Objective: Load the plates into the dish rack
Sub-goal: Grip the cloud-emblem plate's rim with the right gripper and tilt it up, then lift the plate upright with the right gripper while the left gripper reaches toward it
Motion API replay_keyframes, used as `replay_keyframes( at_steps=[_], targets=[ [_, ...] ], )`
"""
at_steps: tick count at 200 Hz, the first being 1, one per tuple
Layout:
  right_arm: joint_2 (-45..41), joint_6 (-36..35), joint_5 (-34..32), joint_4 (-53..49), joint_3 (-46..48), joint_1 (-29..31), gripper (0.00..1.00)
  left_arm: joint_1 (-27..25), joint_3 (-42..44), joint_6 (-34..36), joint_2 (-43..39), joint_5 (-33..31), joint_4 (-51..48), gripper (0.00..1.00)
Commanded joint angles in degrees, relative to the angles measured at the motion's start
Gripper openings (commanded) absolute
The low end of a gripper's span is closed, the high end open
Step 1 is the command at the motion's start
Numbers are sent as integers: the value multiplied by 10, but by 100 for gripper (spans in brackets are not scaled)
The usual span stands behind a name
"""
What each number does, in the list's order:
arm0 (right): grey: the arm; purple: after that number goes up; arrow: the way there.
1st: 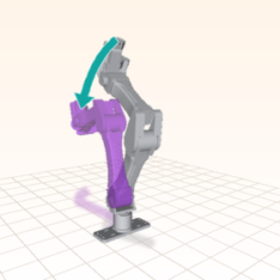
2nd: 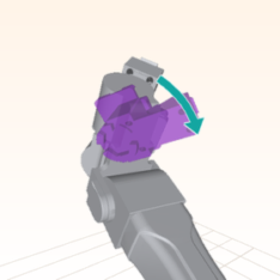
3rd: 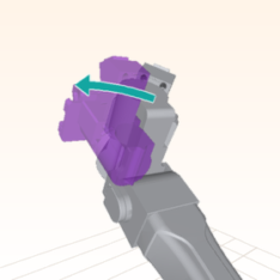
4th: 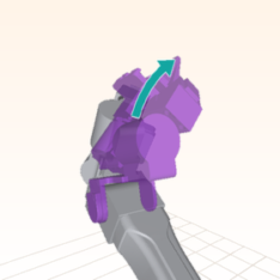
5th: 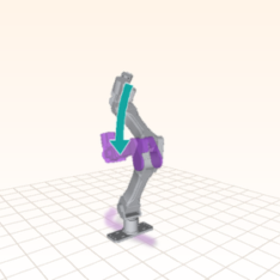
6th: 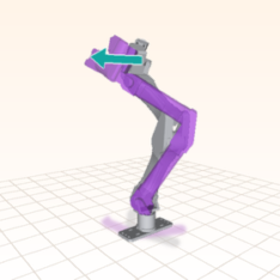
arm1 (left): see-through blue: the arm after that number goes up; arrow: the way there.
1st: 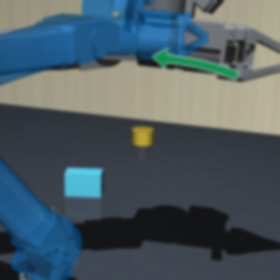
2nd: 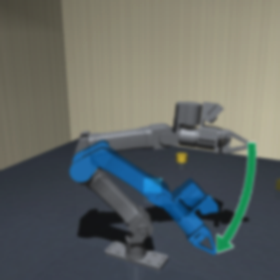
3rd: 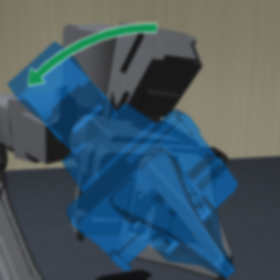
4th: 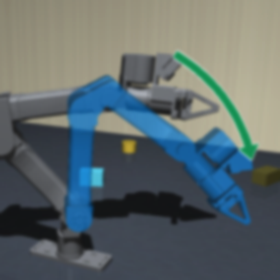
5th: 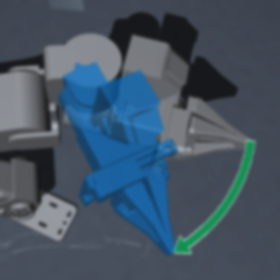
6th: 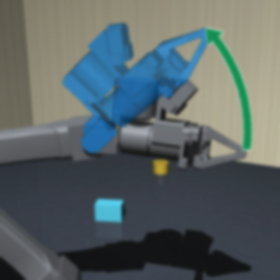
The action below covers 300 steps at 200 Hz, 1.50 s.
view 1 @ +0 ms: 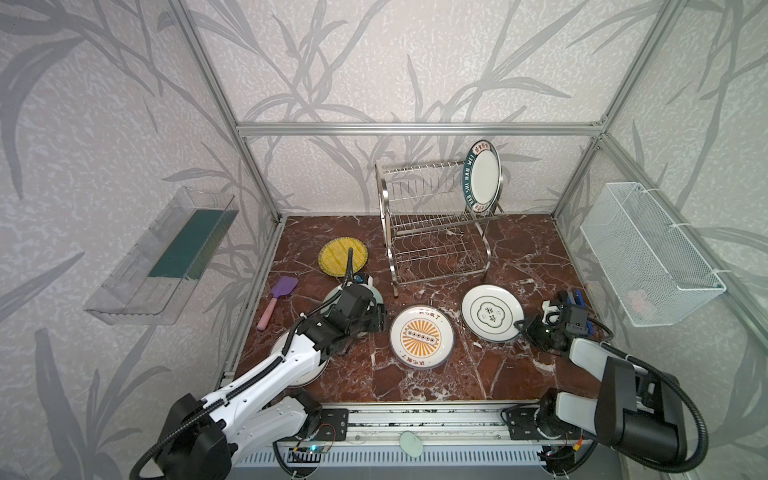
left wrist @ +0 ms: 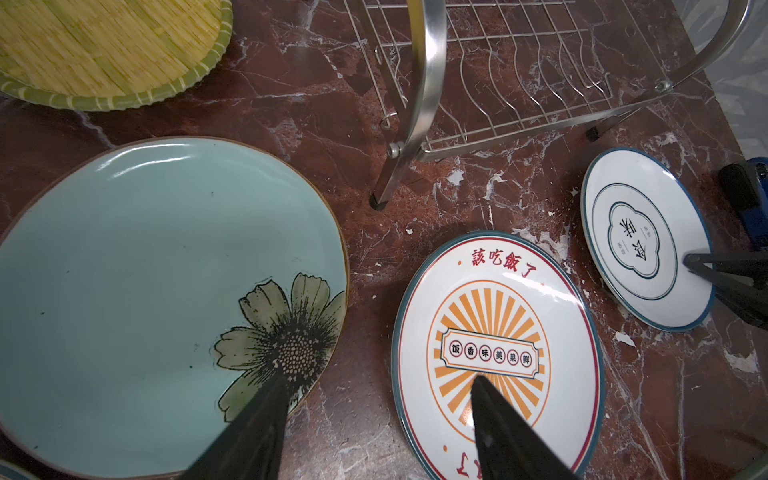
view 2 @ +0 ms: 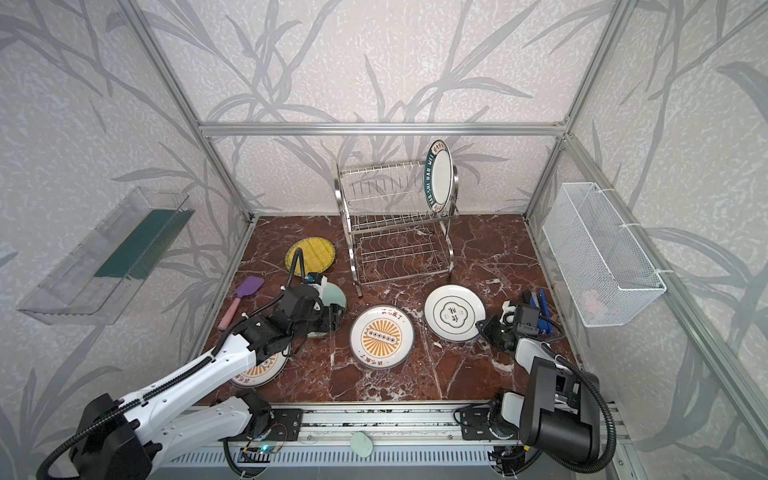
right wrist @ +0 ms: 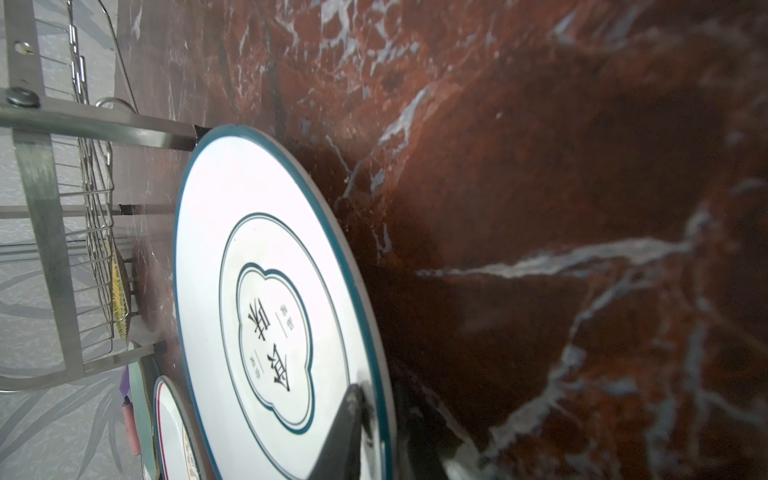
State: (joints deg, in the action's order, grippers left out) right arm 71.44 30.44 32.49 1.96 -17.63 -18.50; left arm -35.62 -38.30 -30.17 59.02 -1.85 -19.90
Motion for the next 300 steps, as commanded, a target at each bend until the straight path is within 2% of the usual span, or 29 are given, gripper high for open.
replay_keyframes(
  at_steps=[1,50,80,145,178,240,300],
  targets=[
    [5,-2,0,-7,-1,-2,15,2,-16,1,-3,-7,-11,68],
    [2,-1,0,-7,-1,-2,9,2,-14,-6,-6,-7,-11,68],
    [-6,-1,-1,-11,-1,-2,0,2,-14,-7,-11,-8,-11,68],
    [-40,1,7,-18,-2,-4,0,2,-10,-7,-31,-27,-13,68],
    [-62,1,39,-18,-2,-6,0,2,1,-13,-44,-22,-8,68],
    [-141,10,44,-37,6,-14,0,2,11,-8,-53,-3,18,68],
    [-158,-3,115,-35,-7,-17,0,2,19,-10,-56,35,53,68]
  ],
)
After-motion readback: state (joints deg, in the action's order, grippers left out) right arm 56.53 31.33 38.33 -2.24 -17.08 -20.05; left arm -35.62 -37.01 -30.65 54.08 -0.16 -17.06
